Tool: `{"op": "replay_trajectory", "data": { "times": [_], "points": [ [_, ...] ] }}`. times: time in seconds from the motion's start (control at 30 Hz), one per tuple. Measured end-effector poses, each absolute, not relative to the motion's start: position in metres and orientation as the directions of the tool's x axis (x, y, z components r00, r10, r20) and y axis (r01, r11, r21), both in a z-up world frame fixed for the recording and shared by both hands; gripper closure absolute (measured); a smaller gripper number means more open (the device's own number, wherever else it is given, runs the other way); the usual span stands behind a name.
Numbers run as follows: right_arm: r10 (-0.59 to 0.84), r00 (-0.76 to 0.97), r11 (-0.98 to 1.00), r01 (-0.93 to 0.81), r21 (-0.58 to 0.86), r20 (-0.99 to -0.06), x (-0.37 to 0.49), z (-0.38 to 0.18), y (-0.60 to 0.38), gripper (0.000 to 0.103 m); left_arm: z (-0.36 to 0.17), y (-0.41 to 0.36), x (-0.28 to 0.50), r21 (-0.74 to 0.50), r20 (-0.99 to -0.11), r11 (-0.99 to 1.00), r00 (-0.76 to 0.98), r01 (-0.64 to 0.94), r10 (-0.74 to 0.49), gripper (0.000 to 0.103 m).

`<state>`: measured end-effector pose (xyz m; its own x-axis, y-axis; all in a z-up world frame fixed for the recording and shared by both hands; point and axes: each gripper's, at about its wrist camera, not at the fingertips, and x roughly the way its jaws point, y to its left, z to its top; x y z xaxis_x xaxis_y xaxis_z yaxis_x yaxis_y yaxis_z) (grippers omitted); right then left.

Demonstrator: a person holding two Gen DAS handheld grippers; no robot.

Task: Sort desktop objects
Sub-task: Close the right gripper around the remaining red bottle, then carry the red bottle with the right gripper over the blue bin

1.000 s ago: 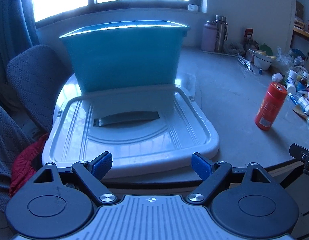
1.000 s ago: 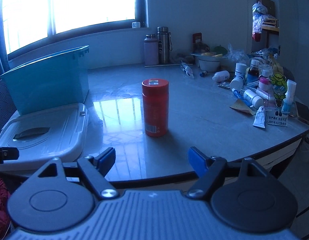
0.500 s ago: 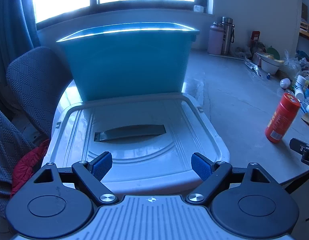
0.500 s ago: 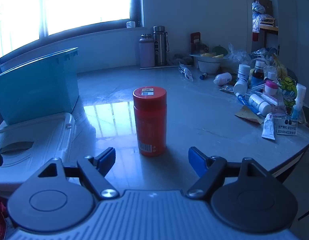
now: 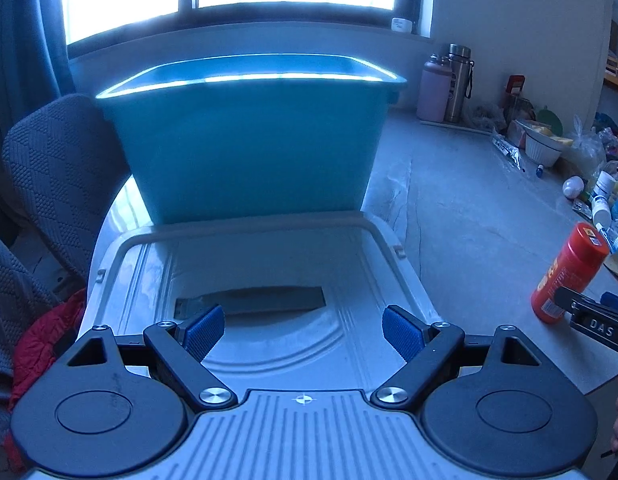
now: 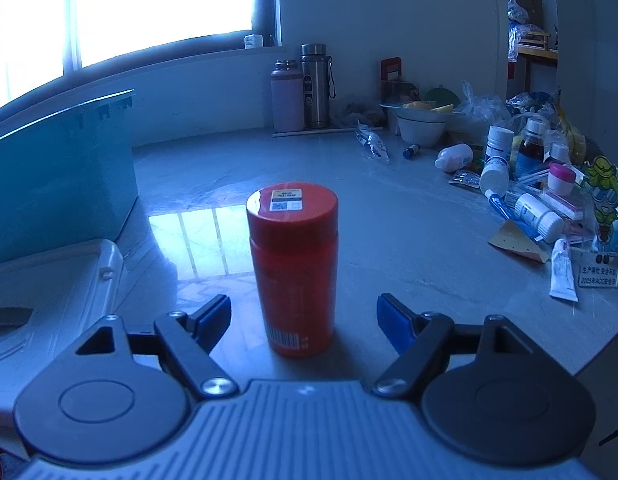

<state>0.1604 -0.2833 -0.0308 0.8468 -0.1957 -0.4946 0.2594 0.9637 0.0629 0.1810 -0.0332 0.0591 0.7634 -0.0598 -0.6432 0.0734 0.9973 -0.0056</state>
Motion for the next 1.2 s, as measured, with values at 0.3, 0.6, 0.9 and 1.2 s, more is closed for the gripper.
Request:
{"op": "replay_trajectory", "data": {
  "times": [0.3,0.6,0.9,1.2],
  "points": [
    [-0.197,0.843,0.964,0.259,0.057,-0.501,0.179,-0.035,-0.282,0.023,0.057,-0.027,0.193,-0.01,-0.65,0.998,0.758,0.057,-0.049,0.015],
    [-0.197,0.845,0.969,0.246,0.034,-0.497,0.179,-0.032,-0.272,0.054,0.058,-0.02,0.192,-0.018,-0.642,0.999,0.765,0.05,-0.05,0.015],
    [-0.182,0.86,0.977,0.215,0.015,-0.477,0.155,-0.006,-0.254,0.054,0.068,-0.005,0.184,-0.049,-0.616,0.999,0.787,0.004,-0.033,0.015],
    [-0.15,0.865,0.983,0.181,0.017,-0.479,0.13,0.008,-0.237,0.054,0.078,0.014,0.161,-0.059,-0.596,0.997,0.803,-0.049,0.004,0.015]
  ]
}}
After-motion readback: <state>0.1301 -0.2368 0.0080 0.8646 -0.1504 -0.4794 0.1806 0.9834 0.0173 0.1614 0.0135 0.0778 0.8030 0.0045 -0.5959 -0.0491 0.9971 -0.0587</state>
